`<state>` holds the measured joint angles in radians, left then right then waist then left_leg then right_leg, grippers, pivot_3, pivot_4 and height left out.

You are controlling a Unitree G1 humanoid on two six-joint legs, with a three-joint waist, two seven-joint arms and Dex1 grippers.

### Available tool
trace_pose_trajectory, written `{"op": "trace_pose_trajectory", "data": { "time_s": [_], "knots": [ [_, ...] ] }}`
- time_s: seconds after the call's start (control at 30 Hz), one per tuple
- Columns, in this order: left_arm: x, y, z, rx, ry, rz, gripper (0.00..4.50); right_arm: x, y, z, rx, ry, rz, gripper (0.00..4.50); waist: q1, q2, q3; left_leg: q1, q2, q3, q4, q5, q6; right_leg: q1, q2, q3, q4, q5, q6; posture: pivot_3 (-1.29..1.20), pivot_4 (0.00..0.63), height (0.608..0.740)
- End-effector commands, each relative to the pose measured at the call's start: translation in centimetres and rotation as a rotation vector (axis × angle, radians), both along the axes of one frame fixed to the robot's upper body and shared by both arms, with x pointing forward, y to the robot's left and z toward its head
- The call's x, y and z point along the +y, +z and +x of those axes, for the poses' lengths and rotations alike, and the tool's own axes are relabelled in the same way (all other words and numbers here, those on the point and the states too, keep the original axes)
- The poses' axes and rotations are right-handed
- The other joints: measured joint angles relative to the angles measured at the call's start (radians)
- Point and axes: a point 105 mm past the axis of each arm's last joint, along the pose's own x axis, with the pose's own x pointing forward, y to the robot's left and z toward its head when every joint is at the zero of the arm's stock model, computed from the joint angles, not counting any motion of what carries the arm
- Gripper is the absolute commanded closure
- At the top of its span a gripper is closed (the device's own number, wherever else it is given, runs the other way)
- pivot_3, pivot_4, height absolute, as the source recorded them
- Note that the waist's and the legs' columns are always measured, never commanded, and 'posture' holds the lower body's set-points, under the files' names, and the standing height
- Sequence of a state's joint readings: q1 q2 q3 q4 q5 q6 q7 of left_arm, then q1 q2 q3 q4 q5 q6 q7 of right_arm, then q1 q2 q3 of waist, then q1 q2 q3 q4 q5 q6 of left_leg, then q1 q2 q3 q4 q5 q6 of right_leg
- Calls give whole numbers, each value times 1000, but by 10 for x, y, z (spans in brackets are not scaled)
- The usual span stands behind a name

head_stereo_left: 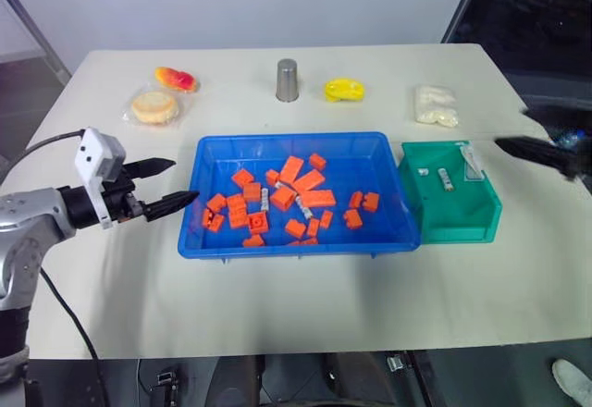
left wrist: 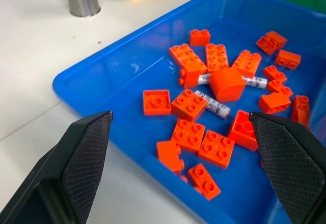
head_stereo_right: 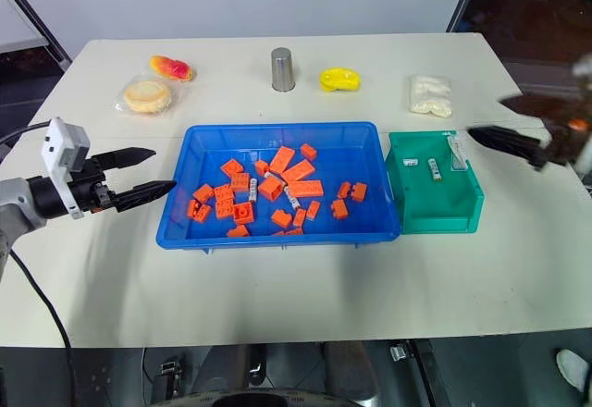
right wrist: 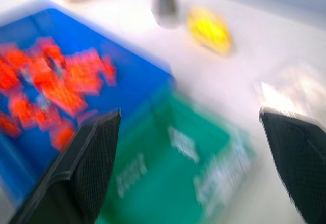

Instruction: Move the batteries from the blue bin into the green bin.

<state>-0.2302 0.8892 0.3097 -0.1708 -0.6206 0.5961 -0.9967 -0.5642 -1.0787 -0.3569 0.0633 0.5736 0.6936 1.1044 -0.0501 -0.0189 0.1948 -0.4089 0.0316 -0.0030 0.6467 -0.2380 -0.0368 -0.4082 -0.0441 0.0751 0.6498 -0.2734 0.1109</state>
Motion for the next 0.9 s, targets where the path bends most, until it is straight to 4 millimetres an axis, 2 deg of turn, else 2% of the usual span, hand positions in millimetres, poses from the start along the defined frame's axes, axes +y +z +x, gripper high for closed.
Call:
{"op": "trace_pose_trajectory", "data": {
  "time_s": [0.03, 0.13, 0.27, 0.43, 0.57, 0.67, 0.77, 0.9],
  "knots": [
    [-5, 8, 0, -40, -20, 16, 0, 45, 14, 16, -90, 79, -10, 39, 0, 0, 0, 0, 0, 0, 0, 0, 0, 0, 0, 0, 0, 0, 0, 0, 150, 740],
    [-6, 3, 1, -30, -26, 59, 0, 95, 10, 33, -106, 184, -6, 39, 5, 0, 0, -1, 0, 0, 0, 0, 0, -1, 0, 0, 0, 0, 0, 0, 150, 740],
    [1, 0, 3, -38, 4, 78, 0, 157, 1, 37, -82, 365, 6, 39, 8, 0, 0, -2, 0, -1, 0, 0, 0, -2, 0, 0, 1, 0, 0, 0, 150, 740],
    [6, 1, 1, -59, 43, 79, 0, 211, -15, 34, -46, 506, -7, 39, 9, 0, 0, -4, 0, -2, 0, 0, 0, -3, -1, -1, 1, 0, 0, 0, 150, 740],
    [8, 1, -3, -72, 64, 56, 0, 233, -33, 21, -2, 617, -50, 39, 8, 0, 0, -4, 0, -2, 0, 0, 0, -3, -1, -2, 2, 0, 0, 0, 150, 740],
    [7, -2, -6, -78, 77, 42, 0, 239, -66, 14, -21, 725, -221, 39, 8, -1, 0, -4, 0, -2, 0, 0, 0, -3, -1, -2, 2, 0, 0, 0, 150, 740],
    [2, -1, -5, -91, 77, 27, 0, 246, -89, 23, -23, 750, -303, 39, 6, -1, 0, -4, 0, -2, 1, 0, 0, -3, -1, -2, 2, 0, 0, 0, 150, 740],
    [-2, 2, -4, -107, 82, 12, 0, 254, -106, 33, -71, 782, -410, 39, 5, -1, -1, -3, 0, -2, 1, 0, 0, -3, -1, -2, 3, 0, 0, 0, 150, 740]
  ]
}}
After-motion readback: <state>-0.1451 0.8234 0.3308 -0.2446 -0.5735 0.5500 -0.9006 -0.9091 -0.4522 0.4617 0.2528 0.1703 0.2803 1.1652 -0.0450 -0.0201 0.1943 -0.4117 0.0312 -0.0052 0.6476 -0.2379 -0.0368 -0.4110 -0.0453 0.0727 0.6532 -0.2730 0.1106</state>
